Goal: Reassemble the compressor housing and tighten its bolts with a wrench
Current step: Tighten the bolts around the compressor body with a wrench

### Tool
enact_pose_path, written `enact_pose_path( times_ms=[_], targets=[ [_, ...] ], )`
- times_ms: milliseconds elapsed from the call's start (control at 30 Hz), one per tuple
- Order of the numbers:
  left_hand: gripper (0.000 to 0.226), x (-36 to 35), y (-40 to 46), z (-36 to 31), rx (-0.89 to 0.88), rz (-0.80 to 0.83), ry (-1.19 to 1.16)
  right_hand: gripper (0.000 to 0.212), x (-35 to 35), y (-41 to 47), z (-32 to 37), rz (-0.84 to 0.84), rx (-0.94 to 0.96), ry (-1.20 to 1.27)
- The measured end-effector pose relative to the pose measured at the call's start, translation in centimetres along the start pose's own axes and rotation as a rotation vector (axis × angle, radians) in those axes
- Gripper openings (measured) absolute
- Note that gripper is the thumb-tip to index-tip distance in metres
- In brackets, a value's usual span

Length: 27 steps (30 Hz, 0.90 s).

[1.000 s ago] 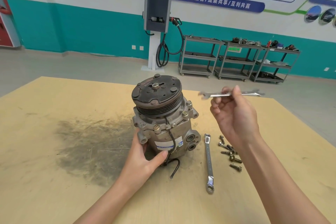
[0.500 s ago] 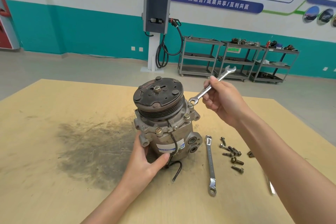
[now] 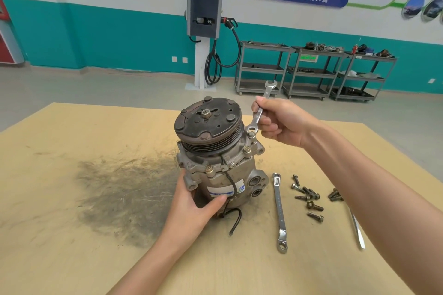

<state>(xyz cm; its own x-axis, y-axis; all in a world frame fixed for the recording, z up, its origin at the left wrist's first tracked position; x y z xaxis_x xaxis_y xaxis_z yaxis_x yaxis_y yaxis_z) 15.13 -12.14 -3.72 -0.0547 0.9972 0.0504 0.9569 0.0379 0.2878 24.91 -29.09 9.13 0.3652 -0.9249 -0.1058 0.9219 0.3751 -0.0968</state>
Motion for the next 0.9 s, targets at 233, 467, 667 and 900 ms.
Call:
enact_pose_path(
  times_ms=[233,467,667,900],
  targets=[
    [0.085,0.2,0.6,1.0,0.064,-0.038,0.023,0.032,0.3,-2.7,-0.5,-0.123,0.196,0.153],
    [0.081,0.4,0.7,1.0,0.068,-0.075,0.035,0.029,0.6,-6.8,-1.1,-0.410,0.609,0.139],
    [0.087,0.3,0.7,1.0,0.076,-0.086,0.015,0.016,-1.5,-10.0,-0.2,-0.555,0.912,-0.241],
    [0.084,0.3,0.8,1.2,0.067,-0.096,0.018,0.013,-5.3,-11.5,0.5,-0.477,1.121,-0.713]
  ],
)
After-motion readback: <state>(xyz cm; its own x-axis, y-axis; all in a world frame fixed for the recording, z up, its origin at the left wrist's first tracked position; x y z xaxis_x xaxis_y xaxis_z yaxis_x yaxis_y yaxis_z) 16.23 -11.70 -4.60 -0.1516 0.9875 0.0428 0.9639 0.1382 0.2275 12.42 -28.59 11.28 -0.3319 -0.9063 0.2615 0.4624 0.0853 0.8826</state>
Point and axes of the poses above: each hand's wrist, its own y-axis towards the middle knuckle, its own x-axis out of the back of the hand, z = x × y, the point moved 8 cm from there along y, towards the middle knuckle, and after that the axes turned 1 degree about y, right-handed, at the moved point
